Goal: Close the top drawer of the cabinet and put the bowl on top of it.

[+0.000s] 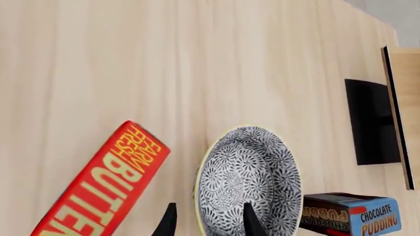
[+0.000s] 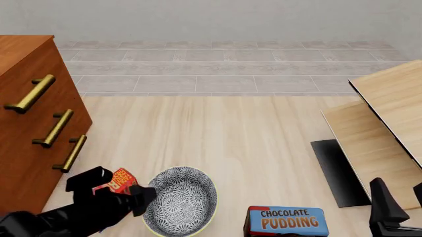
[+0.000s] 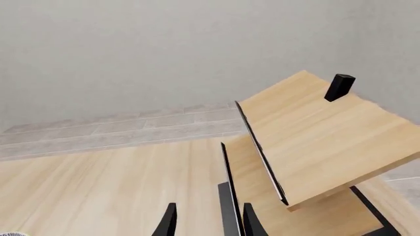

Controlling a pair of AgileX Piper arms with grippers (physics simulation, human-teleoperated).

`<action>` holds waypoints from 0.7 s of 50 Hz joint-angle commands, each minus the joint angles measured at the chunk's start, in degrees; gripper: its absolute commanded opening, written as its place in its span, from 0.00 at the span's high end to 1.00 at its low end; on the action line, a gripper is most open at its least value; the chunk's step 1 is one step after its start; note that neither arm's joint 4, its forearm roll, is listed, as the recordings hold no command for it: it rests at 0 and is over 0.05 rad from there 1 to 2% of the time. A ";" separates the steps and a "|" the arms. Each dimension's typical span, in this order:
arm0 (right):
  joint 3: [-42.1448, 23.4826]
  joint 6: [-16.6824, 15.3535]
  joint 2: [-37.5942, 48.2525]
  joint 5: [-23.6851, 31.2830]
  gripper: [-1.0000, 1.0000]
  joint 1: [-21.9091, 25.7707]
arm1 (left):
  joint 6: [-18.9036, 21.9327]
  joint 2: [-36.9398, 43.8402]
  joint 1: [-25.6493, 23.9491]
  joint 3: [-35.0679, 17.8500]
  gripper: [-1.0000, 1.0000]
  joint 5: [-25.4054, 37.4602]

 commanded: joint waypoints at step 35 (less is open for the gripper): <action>0.17 0.71 0.00 -0.31 0.00 -0.39 | -3.31 11.60 -3.73 1.60 0.00 -10.77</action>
